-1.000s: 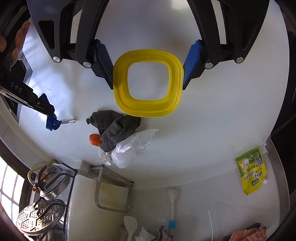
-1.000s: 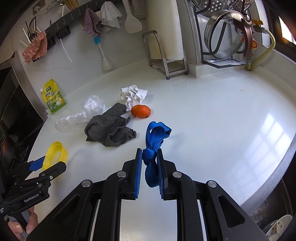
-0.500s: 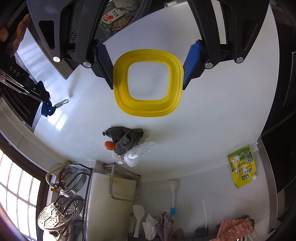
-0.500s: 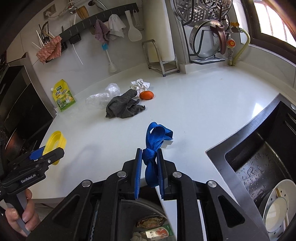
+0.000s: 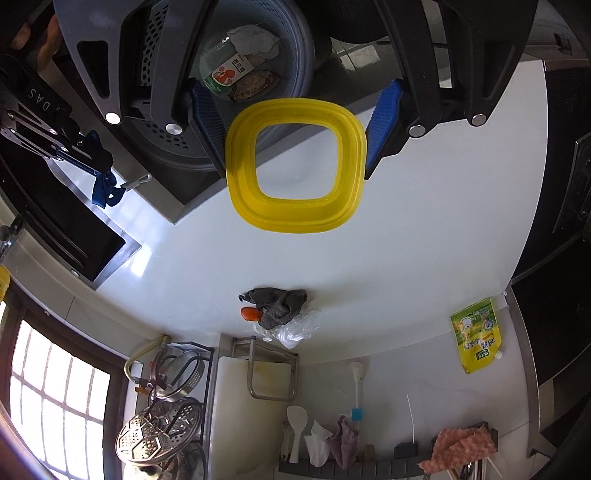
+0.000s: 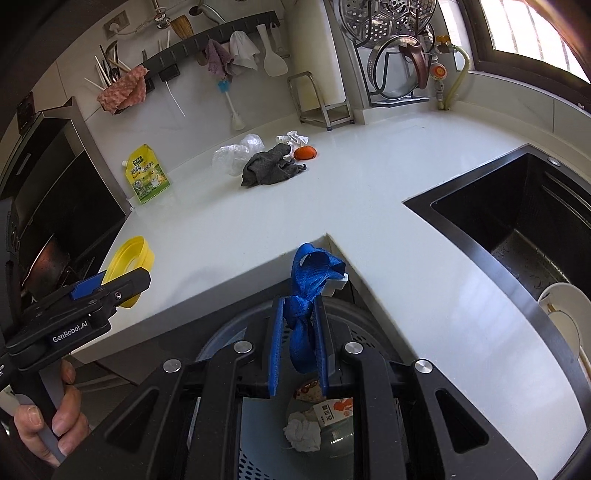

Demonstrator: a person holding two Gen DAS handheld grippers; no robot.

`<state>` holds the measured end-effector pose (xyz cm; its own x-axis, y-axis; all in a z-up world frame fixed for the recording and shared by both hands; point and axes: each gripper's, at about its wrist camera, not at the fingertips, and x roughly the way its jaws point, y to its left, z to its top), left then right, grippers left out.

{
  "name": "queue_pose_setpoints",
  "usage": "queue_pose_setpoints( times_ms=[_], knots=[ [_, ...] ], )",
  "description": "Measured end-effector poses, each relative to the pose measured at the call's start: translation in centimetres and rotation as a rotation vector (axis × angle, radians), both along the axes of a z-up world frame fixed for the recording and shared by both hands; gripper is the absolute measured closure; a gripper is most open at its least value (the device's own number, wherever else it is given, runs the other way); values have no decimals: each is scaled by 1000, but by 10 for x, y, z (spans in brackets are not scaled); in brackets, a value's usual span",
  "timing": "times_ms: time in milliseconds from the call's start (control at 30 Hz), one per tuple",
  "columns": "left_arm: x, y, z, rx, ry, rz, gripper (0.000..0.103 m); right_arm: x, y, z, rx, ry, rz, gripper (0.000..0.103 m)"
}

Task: Collect trash
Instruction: 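Carry the yellow lid and blue ribbon over the grey basket, then open both tools to drop the lid and ribbon into the basket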

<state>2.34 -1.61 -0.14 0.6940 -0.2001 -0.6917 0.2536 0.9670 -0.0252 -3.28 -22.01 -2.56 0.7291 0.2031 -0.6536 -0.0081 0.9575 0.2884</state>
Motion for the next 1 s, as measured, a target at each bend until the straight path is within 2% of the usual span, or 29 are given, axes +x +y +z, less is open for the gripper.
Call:
queue_pose_setpoints(
  times_ms=[433, 867, 1000],
  knots=[
    [-50, -21, -30, 9, 34, -54, 36, -54, 7, -38, 34, 46, -7, 88],
    [-69, -34, -73, 36, 127, -74, 36, -73, 4, -61, 66, 87, -13, 87],
    [-72, -34, -78, 39, 138, -70, 36, -73, 8, -65, 61, 98, 0, 87]
  ],
)
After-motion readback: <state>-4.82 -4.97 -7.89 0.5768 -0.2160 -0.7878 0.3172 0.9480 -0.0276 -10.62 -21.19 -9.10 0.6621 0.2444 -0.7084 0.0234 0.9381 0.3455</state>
